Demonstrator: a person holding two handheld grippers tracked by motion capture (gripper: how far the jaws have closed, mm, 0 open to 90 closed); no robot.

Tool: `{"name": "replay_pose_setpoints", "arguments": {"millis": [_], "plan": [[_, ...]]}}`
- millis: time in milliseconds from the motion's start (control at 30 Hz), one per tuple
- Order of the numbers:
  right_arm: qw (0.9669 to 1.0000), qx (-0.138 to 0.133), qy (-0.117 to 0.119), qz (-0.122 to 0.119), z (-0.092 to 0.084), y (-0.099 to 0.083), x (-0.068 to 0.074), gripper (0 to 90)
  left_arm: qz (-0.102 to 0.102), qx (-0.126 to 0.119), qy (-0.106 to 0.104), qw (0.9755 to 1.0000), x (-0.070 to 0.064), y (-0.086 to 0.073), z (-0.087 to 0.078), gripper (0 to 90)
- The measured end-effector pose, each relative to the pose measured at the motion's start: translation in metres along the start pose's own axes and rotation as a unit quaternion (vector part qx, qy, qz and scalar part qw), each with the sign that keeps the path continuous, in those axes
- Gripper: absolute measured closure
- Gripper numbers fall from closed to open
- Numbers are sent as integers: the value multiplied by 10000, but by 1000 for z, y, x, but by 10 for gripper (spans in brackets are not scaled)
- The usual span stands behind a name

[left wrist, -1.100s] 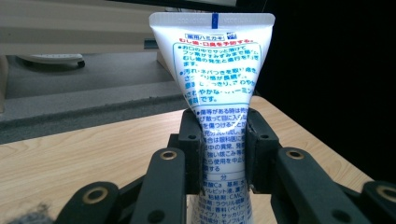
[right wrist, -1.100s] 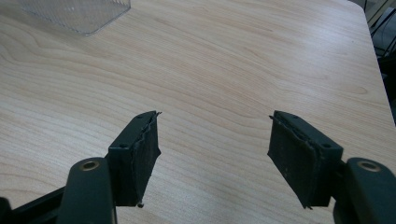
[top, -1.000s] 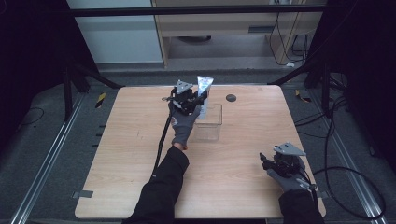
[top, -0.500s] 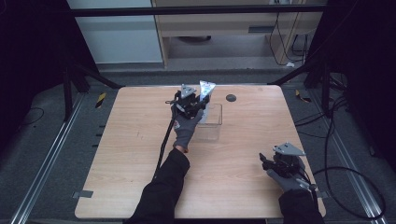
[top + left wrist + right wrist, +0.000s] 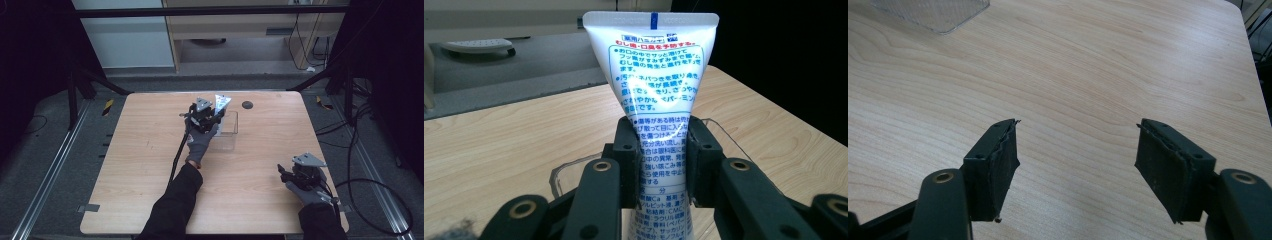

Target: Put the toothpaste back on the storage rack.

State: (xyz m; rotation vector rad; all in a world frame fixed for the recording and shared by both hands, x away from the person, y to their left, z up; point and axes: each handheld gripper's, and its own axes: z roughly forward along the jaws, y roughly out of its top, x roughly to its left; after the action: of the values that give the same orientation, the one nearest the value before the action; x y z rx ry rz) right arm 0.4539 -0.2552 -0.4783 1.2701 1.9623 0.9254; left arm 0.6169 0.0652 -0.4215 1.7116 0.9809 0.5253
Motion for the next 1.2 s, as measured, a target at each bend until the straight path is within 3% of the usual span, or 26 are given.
{"name": "replay_pose_setpoints", "arguments": {"millis": [300,600,900,1067,1200], "plan": [[10000,20,8,14,0,0,0,319,228,148,63,9996,-4,-5,0,700],[10000,26,15,16,0,0,0,316,227,443,40,9988,-6,-6,-1,685],[10000,5,1,-3,0,0,-1,313,298,757,68,9967,-10,-8,0,592],[10000,5,5,14,-1,0,0,311,71,611,-88,9981,-9,-4,-7,537],[10000,-12,-15,1,-1,0,-1,309,100,501,-188,9985,-5,2,-23,436]]}}
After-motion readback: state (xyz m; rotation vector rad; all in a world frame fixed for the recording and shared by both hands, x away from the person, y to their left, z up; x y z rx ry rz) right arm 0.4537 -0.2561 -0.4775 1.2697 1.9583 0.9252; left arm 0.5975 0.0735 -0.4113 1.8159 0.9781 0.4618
